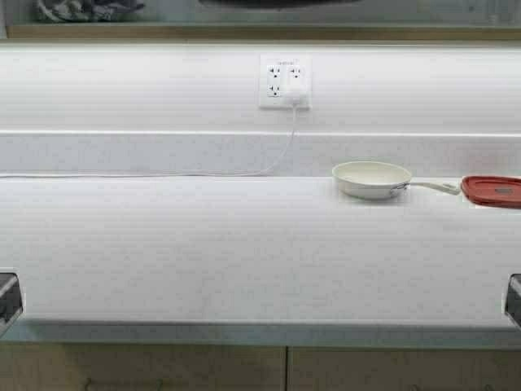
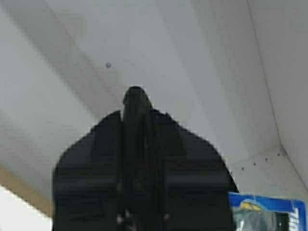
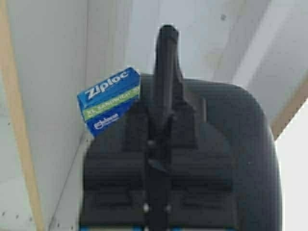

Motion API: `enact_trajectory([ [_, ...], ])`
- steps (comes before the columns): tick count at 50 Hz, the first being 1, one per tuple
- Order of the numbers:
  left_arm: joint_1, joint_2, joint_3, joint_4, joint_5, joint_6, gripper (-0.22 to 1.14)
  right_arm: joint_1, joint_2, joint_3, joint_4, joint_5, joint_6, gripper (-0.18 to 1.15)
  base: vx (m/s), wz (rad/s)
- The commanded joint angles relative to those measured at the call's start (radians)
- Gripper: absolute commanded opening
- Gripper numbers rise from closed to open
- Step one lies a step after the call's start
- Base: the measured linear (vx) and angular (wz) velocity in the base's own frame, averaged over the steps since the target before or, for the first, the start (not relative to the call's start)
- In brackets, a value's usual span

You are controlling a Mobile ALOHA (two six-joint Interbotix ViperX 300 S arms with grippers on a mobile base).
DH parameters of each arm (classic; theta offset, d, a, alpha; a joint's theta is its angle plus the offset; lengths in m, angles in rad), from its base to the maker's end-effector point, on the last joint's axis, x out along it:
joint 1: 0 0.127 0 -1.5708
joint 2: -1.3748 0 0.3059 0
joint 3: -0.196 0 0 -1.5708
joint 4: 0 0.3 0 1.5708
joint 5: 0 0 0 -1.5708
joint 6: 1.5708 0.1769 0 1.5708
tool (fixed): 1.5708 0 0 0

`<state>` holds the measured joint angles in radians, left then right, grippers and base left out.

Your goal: Open the cabinet, put the pot inside, then close it

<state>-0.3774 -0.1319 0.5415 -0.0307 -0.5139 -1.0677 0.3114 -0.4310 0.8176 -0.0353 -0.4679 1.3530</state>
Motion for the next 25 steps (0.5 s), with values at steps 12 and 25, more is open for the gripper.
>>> enact_trajectory([
  [12,-0.115,0.005,-0.1,0.014,-0.003,0.044,0.02,0.026,0.003,-0.094,-0.026,0.017,-0.044,0.06,0.26,0.13],
  [25,-0.13,0.026,-0.12,0.012,-0.003,0.04,0.02,0.026,-0.006,-0.109,-0.025,0.058,-0.048,0.06,0.22,0.09],
])
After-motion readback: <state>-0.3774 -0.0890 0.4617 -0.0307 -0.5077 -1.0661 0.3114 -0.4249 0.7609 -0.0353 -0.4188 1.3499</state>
